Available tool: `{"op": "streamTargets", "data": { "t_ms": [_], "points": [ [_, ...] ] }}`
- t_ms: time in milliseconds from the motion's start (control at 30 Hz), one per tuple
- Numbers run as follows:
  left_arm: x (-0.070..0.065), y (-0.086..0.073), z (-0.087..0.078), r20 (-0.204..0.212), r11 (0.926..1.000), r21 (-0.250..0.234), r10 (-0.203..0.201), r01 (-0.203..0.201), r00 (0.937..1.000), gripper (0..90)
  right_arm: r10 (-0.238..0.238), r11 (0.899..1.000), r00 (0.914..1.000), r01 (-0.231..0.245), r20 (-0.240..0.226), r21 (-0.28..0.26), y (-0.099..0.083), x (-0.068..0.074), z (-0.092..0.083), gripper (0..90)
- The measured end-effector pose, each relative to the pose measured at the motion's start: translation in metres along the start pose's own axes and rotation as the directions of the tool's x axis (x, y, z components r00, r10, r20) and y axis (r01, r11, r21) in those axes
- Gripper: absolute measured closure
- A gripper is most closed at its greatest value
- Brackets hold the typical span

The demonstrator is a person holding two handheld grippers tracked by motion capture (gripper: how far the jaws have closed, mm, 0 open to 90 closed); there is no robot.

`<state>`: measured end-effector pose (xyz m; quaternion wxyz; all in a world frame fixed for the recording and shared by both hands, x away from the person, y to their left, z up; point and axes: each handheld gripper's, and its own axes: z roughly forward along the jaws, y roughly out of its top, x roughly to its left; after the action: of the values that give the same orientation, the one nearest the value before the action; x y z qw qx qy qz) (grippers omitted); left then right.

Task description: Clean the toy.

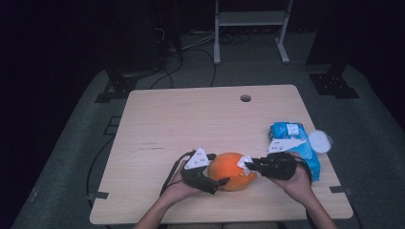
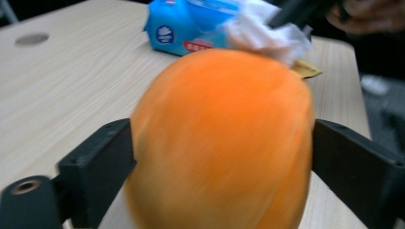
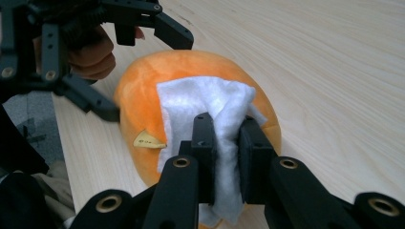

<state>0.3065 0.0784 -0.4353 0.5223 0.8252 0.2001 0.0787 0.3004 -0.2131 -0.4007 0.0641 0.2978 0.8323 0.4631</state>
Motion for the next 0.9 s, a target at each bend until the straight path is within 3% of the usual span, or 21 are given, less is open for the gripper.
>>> {"op": "streamTargets", "data": {
  "t_ms": [67, 133, 167, 233, 267, 333, 367, 467, 567, 633, 700, 767, 800, 833, 900],
  "points": [
    [0.001, -0.002, 0.001, 0.012, 1.0000, 0.001, -0.007, 0.007, 0.9999, 14.7, 0.005, 1.000, 1.0000, -0.005, -0.008, -0.004, -0.001, 0.002, -0.002, 78.6],
    [-0.005, -0.001, 0.005, 0.006, 0.9985, 0.023, 0.049, -0.049, 0.9988, 16.9, -0.023, 1.000, 0.9997, 0.023, 0.001, -0.007, 0.002, 0.012, -0.001, 78.7],
    [-0.005, -0.001, 0.005, 0.006, 0.9985, 0.023, 0.049, -0.049, 0.9988, 17.1, -0.051, 0.999, 0.9987, 0.051, -0.005, -0.013, 0.006, 0.020, 0.000, 78.6],
    [-0.012, 0.000, 0.006, 0.010, 0.9935, 0.029, 0.110, -0.110, 0.9939, 18.2, -0.086, 0.996, 0.9956, 0.084, -0.038, -0.030, 0.012, 0.032, 0.003, 78.6],
    [-0.019, 0.001, 0.008, 0.014, 0.9843, 0.048, 0.169, -0.170, 0.9855, 18.2, -0.104, 0.994, 0.9932, 0.102, -0.053, -0.034, 0.015, 0.038, 0.006, 78.5],
    [-0.020, 0.000, 0.007, 0.009, 0.9810, 0.063, 0.183, -0.184, 0.9830, 18.3, -0.166, 0.986, 0.9860, 0.166, -0.018, -0.009, 0.018, 0.049, 0.012, 78.4],
    [-0.020, 0.000, 0.007, 0.009, 0.9810, 0.063, 0.183, -0.184, 0.9830, 19.1, -0.166, 0.986, 0.9860, 0.166, -0.018, -0.009, 0.018, 0.049, 0.012, 78.4],
    [-0.013, -0.004, 0.004, 0.029, 0.9919, 0.028, 0.123, -0.124, 0.9919, 19.0, -0.157, 0.988, 0.9874, 0.157, 0.023, -0.001, 0.015, 0.039, 0.009, 78.4],
    [-0.009, -0.003, 0.006, 0.055, 0.9990, -0.002, 0.046, -0.046, 0.9974, 17.1, -0.096, 0.995, 0.9948, 0.097, 0.032, -0.015, 0.008, 0.023, 0.002, 78.4],
    [-0.010, -0.002, 0.007, 0.055, 0.9990, 0.002, 0.044, -0.045, 0.9975, 18.2, -0.077, 0.997, 0.9963, 0.078, 0.039, -0.022, 0.007, 0.022, 0.000, 78.5],
    [-0.013, -0.001, 0.009, 0.052, 0.9988, 0.008, 0.049, -0.049, 0.9974, 18.0, -0.094, 0.995, 0.9948, 0.095, 0.039, -0.022, 0.009, 0.027, 0.002, 78.6],
    [-0.014, -0.001, 0.009, 0.058, 0.9989, 0.016, 0.043, -0.044, 0.9974, 13.5, -0.112, 0.993, 0.9937, 0.112, 0.006, -0.023, 0.011, 0.037, 0.008, 78.6],
    [-0.012, -0.003, 0.011, 0.074, 0.9995, 0.029, 0.010, -0.013, 0.9972, 10.5, -0.124, 0.992, 0.9922, 0.124, -0.011, -0.014, 0.011, 0.040, 0.012, 78.5],
    [-0.012, -0.003, 0.011, 0.074, 0.9995, 0.029, 0.010, -0.013, 0.9972, 9.8, -0.138, 0.990, 0.9904, 0.138, -0.013, -0.006, 0.010, 0.042, 0.015, 78.6],
    [-0.009, -0.006, 0.009, 0.066, 0.9994, 0.032, 0.009, -0.011, 0.9978, 14.3, -0.151, 0.989, 0.9886, 0.151, -0.006, 0.004, 0.009, 0.043, 0.017, 78.5]
  ]
}}
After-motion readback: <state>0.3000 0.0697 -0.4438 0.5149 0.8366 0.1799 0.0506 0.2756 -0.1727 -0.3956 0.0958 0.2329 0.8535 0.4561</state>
